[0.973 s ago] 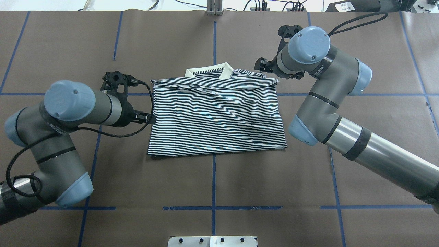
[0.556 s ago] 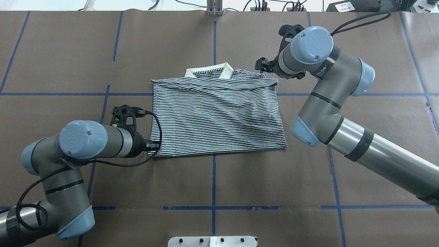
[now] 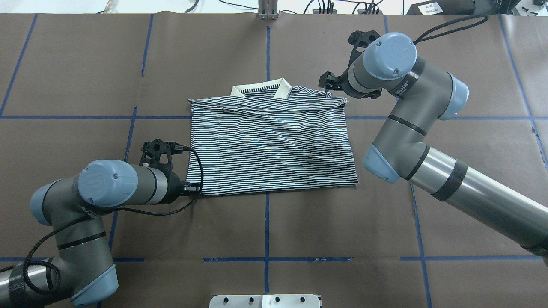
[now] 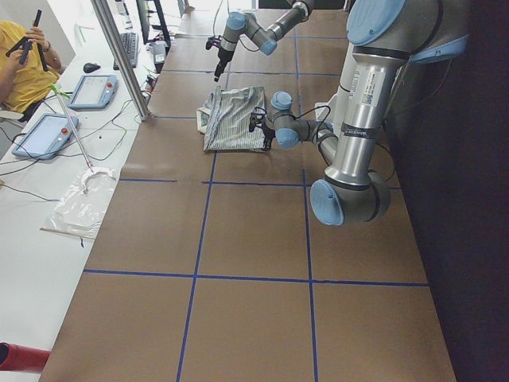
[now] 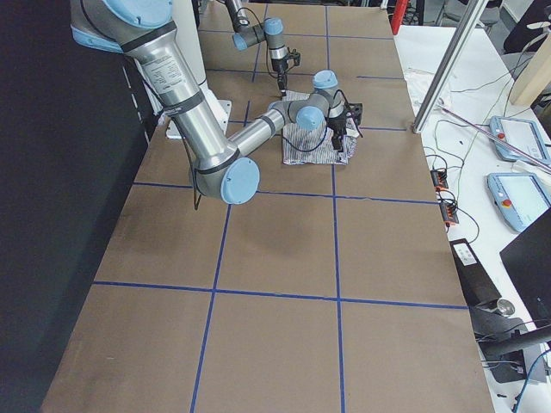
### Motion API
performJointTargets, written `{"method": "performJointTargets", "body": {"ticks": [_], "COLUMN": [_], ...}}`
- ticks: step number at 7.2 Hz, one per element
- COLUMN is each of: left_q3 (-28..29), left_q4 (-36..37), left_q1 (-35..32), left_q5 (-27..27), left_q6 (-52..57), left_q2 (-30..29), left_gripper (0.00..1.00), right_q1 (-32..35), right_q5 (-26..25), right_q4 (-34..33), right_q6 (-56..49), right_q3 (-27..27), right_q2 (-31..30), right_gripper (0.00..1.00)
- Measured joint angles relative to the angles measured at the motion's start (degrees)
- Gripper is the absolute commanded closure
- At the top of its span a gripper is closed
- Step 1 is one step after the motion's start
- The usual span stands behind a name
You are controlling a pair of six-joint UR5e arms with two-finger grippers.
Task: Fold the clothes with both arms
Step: 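Move the left gripper to the near folded edge while the right holds still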
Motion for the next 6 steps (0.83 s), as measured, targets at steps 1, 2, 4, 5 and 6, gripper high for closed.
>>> {"method": "performJointTargets", "body": {"ticks": [1, 2, 4, 5, 6], "left_q3": [0.0, 0.0, -0.2, -0.2, 0.0], "left_q4": [0.0, 0.0, 0.1, 0.2, 0.2], "left_q1": [0.0, 0.0, -0.2, -0.9, -2.3], "left_q5": [0.0, 0.1, 0.1, 0.1, 0.1], "left_q6": [0.1, 0.2, 1.5, 3.8, 6.8], "left_q2": [0.0, 0.1, 0.5, 0.7, 0.8], "left_gripper": [1.00, 1.00, 1.00, 1.00, 1.00], "right_q1": [0.0, 0.0, 0.1, 0.2, 0.3], "right_q5": [0.0, 0.0, 0.0, 0.0, 0.0], "right_q4": [0.0, 0.0, 0.0, 0.0, 0.0], "right_q6": [0.0, 0.0, -0.1, -0.1, -0.1], "right_q3": [0.0, 0.0, 0.0, 0.0, 0.0], "right_q2": [0.0, 0.0, -0.1, -0.1, -0.1], "right_gripper": [0.00, 0.00, 0.00, 0.00, 0.00]}}
